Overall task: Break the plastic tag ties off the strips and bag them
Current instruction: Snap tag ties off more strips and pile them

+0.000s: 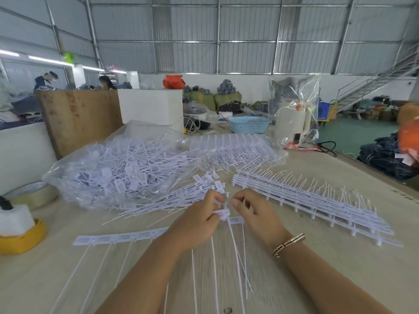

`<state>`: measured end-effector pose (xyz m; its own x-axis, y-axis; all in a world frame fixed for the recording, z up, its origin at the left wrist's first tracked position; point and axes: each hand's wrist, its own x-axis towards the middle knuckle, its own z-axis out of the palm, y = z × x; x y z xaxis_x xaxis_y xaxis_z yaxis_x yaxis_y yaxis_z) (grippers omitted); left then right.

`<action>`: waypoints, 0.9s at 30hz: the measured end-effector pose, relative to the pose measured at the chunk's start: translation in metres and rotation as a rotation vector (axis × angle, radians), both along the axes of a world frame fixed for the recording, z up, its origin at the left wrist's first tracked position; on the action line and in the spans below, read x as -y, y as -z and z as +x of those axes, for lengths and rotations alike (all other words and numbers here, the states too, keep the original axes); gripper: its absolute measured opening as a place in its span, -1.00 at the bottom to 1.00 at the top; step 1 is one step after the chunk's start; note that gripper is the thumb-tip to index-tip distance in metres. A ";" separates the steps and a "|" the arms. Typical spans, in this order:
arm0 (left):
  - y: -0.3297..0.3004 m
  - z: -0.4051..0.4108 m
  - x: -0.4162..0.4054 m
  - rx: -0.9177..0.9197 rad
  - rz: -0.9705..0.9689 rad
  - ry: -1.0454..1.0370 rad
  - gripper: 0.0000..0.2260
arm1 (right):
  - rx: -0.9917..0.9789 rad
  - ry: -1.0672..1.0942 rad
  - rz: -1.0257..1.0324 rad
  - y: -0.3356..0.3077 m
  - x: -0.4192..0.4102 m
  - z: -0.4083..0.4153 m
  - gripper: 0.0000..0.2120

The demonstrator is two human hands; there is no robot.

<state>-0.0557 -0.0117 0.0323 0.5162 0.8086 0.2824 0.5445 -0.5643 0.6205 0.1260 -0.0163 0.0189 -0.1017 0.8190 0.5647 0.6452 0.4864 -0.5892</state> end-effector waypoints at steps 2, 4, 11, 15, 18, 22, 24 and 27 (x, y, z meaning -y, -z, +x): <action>-0.001 0.004 0.003 0.093 0.001 0.058 -0.81 | 0.048 -0.071 -0.053 0.000 0.004 -0.007 -0.74; -0.001 0.006 0.004 0.155 0.028 0.078 -0.80 | 0.076 -0.134 -0.151 0.001 0.006 -0.012 -0.68; -0.005 -0.007 -0.002 0.017 0.056 -0.109 -0.67 | -0.372 -0.257 -0.287 -0.001 0.011 -0.008 -0.71; -0.002 -0.003 -0.003 0.202 -0.061 -0.049 -0.58 | -0.238 -0.209 -0.277 0.001 0.010 -0.009 -0.75; 0.001 0.000 -0.006 0.268 -0.074 -0.021 -0.63 | -0.183 -0.217 -0.236 0.000 0.013 -0.012 -0.80; 0.004 -0.001 -0.007 0.323 -0.093 0.008 -0.68 | 0.057 -0.171 -0.126 -0.001 0.015 -0.011 -0.84; 0.004 -0.002 -0.008 0.297 -0.095 0.015 -0.67 | 0.165 -0.145 -0.072 -0.004 0.016 -0.008 -0.78; 0.007 -0.002 -0.010 0.233 -0.105 0.020 -0.68 | 0.353 -0.085 0.074 -0.006 0.017 -0.008 -0.69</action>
<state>-0.0573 -0.0022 0.0254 0.4635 0.8298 0.3109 0.3689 -0.4997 0.7837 0.1180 -0.0332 0.0246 -0.3666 0.7578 0.5397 0.7582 0.5796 -0.2989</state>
